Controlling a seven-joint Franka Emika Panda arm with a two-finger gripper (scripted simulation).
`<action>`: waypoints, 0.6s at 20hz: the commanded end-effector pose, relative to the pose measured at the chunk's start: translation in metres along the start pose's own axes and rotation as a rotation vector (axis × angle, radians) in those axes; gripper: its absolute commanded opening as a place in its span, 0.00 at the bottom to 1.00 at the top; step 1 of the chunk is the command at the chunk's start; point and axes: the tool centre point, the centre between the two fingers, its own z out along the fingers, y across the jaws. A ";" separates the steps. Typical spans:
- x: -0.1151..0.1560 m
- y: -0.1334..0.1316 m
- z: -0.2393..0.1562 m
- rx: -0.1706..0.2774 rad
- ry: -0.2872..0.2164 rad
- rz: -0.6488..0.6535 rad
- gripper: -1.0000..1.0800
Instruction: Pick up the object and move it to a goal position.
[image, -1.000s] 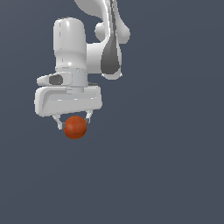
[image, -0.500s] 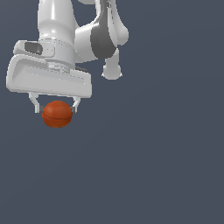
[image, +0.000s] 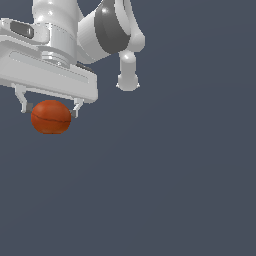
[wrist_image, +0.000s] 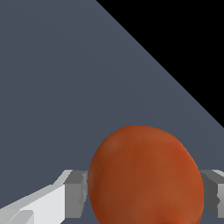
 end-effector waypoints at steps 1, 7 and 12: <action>0.003 0.006 -0.005 -0.012 0.013 -0.001 0.00; 0.005 0.012 -0.011 -0.025 0.030 0.000 0.00; 0.005 0.013 -0.012 -0.028 0.034 0.000 0.00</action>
